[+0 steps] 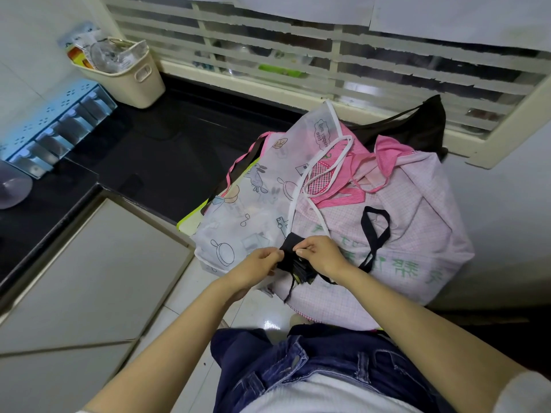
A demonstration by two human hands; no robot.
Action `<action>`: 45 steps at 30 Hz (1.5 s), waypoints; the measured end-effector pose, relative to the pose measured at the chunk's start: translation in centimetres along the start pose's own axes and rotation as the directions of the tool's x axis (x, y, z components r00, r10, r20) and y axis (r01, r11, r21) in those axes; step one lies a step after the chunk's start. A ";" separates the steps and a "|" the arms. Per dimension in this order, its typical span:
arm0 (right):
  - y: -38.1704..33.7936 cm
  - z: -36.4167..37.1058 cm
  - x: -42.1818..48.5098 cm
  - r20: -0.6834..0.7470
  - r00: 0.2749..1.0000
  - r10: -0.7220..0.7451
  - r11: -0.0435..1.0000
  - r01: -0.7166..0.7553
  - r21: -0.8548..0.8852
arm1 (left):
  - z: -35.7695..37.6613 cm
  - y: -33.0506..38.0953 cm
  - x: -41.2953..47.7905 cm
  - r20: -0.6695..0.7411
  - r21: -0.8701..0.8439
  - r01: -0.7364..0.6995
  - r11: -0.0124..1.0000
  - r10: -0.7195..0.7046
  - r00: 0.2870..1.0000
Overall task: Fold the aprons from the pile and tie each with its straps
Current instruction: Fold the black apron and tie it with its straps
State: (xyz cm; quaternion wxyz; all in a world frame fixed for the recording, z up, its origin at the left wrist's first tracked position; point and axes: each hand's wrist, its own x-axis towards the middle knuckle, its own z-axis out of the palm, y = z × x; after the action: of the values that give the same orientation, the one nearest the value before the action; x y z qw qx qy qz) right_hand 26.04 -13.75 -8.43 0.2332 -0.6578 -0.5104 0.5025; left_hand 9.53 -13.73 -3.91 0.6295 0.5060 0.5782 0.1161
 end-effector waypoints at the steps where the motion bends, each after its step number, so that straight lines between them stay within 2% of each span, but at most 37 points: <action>1: 0.0 0.0 0.1 -0.004 1.000 0.000 1.000 0.000 -0.001 | -0.1 0.1 -0.2 -0.016 -0.049 -0.019 0.999 0.018 1.000; 4: 0.1 -0.1 0.2 -0.010 1.000 0.012 1.000 -0.012 -0.002 | -0.5 1.1 -0.7 -0.161 -0.204 -0.124 0.971 0.092 0.983; 7: 0.2 0.0 0.4 -0.005 1.000 0.026 1.000 -0.026 -0.001 | -1.4 2.3 -1.3 -0.276 -0.385 -0.287 0.877 0.188 0.943; 9: 0.2 -0.1 0.4 -0.001 1.000 0.029 1.000 -0.029 -0.003 | -1.9 2.7 -1.9 -0.264 -0.542 -0.312 0.780 0.194 0.945; 10: 0.2 -0.2 0.4 0.006 1.000 0.027 1.000 -0.027 -0.005 | -2.1 2.6 -2.1 -0.230 -0.566 -0.281 0.775 0.179 0.957; 12: 0.1 -0.2 0.3 0.018 1.000 0.021 1.000 -0.021 -0.016 | -2.2 1.6 -2.2 -0.139 -0.469 -0.161 0.868 0.107 0.984; 14: 0.1 -0.3 0.3 0.022 1.000 0.022 1.000 -0.022 -0.018 | -2.1 0.0 -2.2 -0.049 -0.271 -0.006 0.963 -0.008 0.999; 16: 0.1 -0.3 0.3 0.023 0.999 0.026 1.000 -0.026 -0.017 | -1.9 -1.9 -1.8 -0.055 -0.036 0.083 0.996 -0.085 0.995; 18: 0.2 -0.3 0.3 0.021 0.999 0.027 0.999 -0.026 -0.018 | -1.8 -3.3 -1.4 -0.135 0.218 0.077 0.973 -0.048 0.990; 20: 0.2 -0.3 0.3 0.021 1.000 0.022 1.000 -0.021 -0.023 | -1.2 -3.7 -0.9 -0.184 0.415 0.018 0.910 0.065 0.981; 22: 0.2 -0.3 0.3 0.018 1.000 0.014 1.000 -0.014 -0.026 | -0.3 -3.5 -0.6 -0.206 0.536 0.002 0.844 0.128 0.970; 25: 0.1 -0.2 0.2 0.010 1.000 0.018 1.000 -0.018 -0.010 | 1.4 -2.9 0.1 -0.220 0.674 0.055 0.737 0.129 0.967; 30: -0.2 -0.2 -0.1 -0.009 1.000 0.017 1.000 -0.017 0.025 | 2.1 -2.3 0.6 -0.239 0.600 -0.036 0.799 0.222 0.945; 35: -0.3 -2.5 0.8 -0.177 0.982 0.064 0.995 -0.050 0.084 | 0.4 -3.0 0.0 -0.176 0.659 -0.065 0.750 0.237 0.955; 40: -0.8 -2.4 1.0 -0.187 0.980 0.067 0.998 -0.066 0.013 | -0.7 -4.9 -0.3 -0.158 0.717 -0.087 0.692 0.283 0.946; 42: -0.9 -2.1 0.9 -0.191 0.980 0.058 0.998 -0.062 -0.017 | -0.4 -4.7 -0.4 -0.180 0.638 -0.184 0.748 0.377 0.909; 45: -1.2 -2.6 0.7 -0.178 0.983 0.053 0.998 -0.059 -0.026 | 0.2 -3.0 -0.7 -0.180 0.392 -0.391 0.833 0.486 0.855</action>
State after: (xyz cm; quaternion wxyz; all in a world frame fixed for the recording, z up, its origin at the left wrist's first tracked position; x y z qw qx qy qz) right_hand 27.78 -12.10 -6.76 0.2531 -0.7177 -0.4766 0.4402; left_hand 8.15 -15.67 -5.84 0.4023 0.7064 0.5372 0.2249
